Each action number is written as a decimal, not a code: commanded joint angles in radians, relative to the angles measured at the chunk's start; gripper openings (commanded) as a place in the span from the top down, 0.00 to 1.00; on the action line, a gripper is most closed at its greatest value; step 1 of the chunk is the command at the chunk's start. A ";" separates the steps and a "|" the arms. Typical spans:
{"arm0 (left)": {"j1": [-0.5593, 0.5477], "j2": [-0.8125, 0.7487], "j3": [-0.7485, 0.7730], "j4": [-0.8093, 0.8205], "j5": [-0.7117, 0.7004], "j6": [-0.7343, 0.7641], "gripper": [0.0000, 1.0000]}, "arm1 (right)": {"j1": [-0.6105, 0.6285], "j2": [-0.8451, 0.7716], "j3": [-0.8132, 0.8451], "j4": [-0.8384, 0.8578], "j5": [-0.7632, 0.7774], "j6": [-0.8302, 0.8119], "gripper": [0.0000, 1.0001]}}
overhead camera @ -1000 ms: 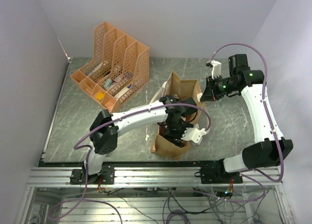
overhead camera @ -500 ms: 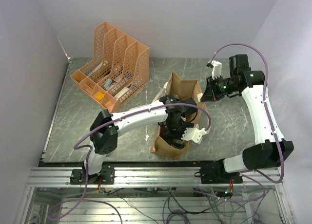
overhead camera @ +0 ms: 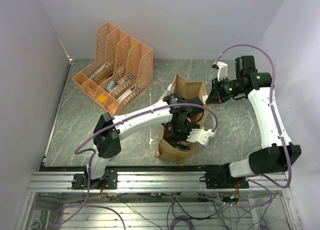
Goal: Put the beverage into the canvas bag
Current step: Place the drink in the canvas bag, then pick up the drink from the center of the board.
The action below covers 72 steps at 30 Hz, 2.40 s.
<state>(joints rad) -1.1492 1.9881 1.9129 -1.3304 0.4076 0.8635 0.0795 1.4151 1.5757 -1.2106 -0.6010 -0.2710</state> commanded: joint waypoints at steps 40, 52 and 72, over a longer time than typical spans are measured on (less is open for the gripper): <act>0.762 -0.632 -0.188 0.158 -0.159 -0.323 0.02 | -0.010 0.099 0.336 0.041 -0.058 -0.085 0.17; 0.885 -0.824 -0.527 -0.097 -0.262 -0.219 0.02 | -0.010 0.124 0.335 0.057 -0.057 -0.090 0.17; 0.954 -0.745 -0.802 -0.002 -0.306 -0.050 0.02 | -0.019 0.058 0.261 0.060 -0.058 -0.096 0.17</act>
<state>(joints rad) -0.2161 1.2339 1.1313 -1.3705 0.1135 0.7826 0.0731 1.5089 1.8488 -1.1637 -0.6617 -0.3565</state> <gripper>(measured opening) 0.981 0.832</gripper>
